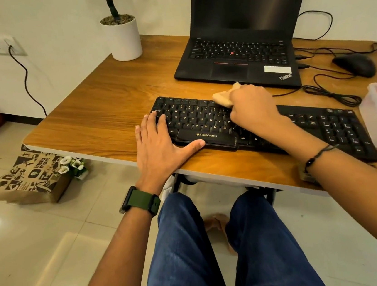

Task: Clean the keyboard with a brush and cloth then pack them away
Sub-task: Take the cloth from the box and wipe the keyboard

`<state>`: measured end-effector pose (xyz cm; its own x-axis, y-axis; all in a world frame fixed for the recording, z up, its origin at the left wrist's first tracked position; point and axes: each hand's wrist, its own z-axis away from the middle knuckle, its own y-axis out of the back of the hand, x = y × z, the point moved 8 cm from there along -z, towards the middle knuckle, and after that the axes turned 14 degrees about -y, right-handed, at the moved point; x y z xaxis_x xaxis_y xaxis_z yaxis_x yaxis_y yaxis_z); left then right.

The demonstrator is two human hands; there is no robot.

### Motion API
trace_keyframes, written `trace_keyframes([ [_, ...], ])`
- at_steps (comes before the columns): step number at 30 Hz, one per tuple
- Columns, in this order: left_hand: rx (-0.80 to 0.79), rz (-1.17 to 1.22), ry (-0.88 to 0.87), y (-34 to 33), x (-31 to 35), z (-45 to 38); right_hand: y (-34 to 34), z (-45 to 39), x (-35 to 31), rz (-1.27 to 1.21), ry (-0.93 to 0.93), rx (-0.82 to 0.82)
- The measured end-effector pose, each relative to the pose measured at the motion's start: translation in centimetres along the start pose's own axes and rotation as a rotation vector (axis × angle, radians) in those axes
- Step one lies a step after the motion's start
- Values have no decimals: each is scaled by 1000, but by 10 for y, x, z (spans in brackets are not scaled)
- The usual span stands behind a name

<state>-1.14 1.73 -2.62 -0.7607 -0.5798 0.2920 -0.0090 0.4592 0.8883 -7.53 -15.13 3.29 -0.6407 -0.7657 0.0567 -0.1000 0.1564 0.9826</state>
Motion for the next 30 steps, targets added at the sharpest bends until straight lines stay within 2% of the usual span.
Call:
trace_keyframes([
  [8,33,-13,7,2,0,1,-3,-20,-75,-240,168,7],
  [11,50,59,8,4,-1,2,7,-38,-81,-356,119,57],
  [14,75,185,13,8,-5,1,10,-45,-104,-327,168,117],
  [18,111,312,42,12,-12,2,-10,-37,-137,-228,319,20],
  [24,144,406,72,11,-18,2,-7,-23,-142,-280,534,-123],
  [27,147,441,90,11,-23,2,1,-36,-134,-362,437,-95],
  [30,143,489,111,10,-27,4,0,-45,-132,-317,323,-20],
])
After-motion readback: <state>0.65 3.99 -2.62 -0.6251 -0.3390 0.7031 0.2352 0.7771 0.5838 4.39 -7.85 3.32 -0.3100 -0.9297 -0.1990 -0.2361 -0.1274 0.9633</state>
